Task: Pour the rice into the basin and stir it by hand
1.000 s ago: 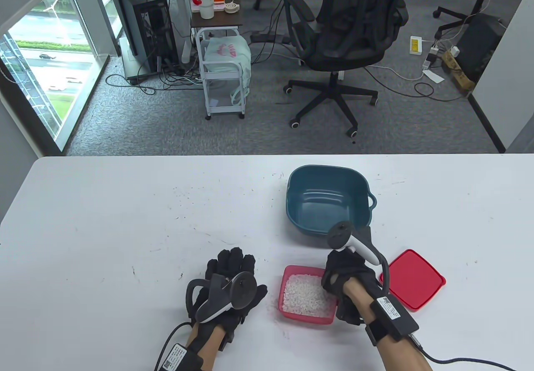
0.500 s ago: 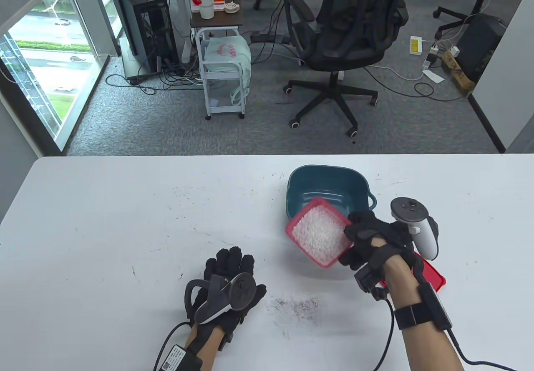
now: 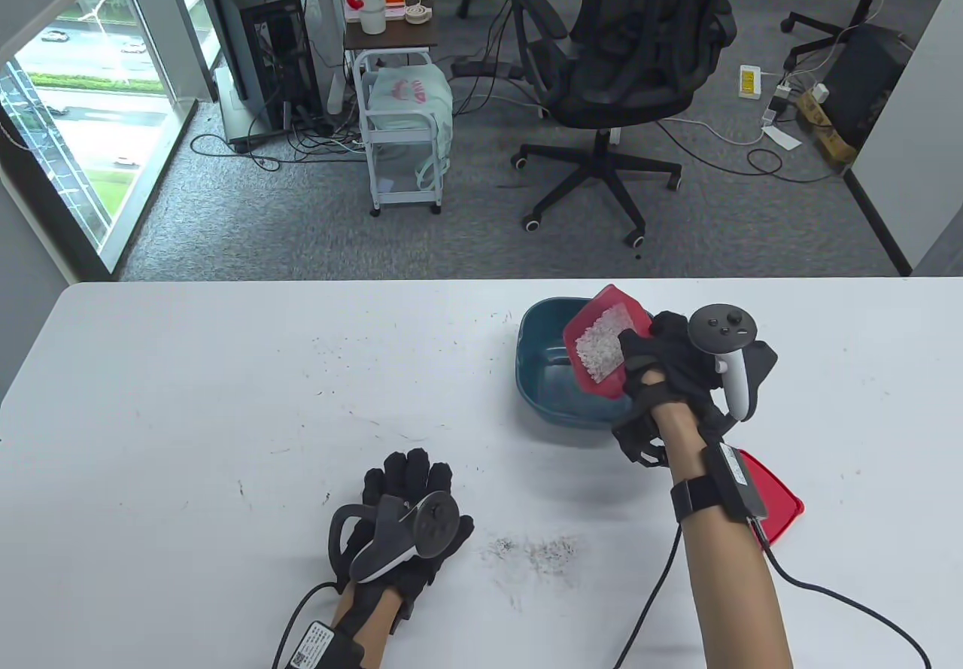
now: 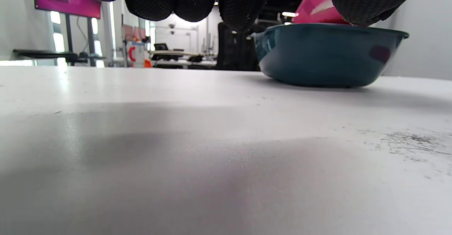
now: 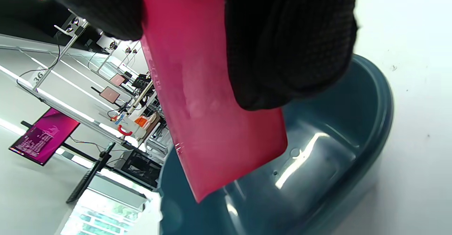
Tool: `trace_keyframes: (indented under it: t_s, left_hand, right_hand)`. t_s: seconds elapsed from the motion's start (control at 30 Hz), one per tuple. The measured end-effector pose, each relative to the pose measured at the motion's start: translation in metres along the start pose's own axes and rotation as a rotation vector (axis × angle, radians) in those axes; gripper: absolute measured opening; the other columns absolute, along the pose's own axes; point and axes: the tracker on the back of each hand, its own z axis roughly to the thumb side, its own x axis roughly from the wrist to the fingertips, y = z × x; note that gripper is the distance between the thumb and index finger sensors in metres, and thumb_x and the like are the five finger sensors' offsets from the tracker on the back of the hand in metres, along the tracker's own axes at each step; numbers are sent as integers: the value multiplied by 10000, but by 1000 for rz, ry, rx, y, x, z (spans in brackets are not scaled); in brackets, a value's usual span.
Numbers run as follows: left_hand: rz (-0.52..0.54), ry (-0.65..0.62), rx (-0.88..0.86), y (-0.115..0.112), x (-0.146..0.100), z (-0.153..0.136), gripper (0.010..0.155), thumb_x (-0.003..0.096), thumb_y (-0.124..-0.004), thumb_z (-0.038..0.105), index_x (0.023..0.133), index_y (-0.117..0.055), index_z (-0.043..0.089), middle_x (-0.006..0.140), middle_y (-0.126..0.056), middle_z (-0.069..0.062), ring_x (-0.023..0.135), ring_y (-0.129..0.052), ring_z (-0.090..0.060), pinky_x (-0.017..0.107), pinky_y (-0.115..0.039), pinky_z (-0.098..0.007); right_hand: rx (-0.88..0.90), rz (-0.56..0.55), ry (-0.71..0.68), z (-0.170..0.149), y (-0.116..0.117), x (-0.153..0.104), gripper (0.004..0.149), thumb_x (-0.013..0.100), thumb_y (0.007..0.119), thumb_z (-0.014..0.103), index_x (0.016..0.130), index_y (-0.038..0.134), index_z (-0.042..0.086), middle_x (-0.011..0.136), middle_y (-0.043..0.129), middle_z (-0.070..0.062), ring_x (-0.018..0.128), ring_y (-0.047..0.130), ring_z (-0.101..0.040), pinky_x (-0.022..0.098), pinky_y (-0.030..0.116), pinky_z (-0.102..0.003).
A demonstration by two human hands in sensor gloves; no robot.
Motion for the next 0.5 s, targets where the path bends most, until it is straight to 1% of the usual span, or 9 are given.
trace_keyframes:
  t_s: [0.17,0.27,0.37,0.5]
  left_hand:
    - [-15,11,7,-4,2,-2,844,375,-737,663,1063,-687,176,1144,-610,-234,1024,-631,-550,708,-573,-718]
    - [-24,18,8,-6,2,-4,844,375,-737,664,1062,-691,175,1142,-617,-232,1022,-634,-551,705,-574,-719]
    - [-32,24,13,-7,2,-5,841,376,-737,663,1060,-696,176,1141,-621,-232,1020,-637,-552,706,-573,-719]
    - [-39,27,12,-7,1,-5,840,375,-737,662,1057,-700,174,1138,-627,-232,1018,-641,-551,706,-575,-719]
  right_hand:
    - [-140,-47,-32,5,13,5,693,328,876,475,898,610,183,768,647,-304,252,1098,-381,139,967,-451]
    - [-249,-101,-85,13,20,4,694,323,879,485,893,621,184,764,656,-300,248,1097,-375,138,966,-450]
    - [-346,-155,-126,22,22,1,693,317,879,495,888,632,188,761,667,-294,242,1097,-367,135,964,-447]
    - [-426,-215,-163,31,20,-2,693,314,877,499,885,636,189,762,673,-291,246,1096,-363,139,961,-448]
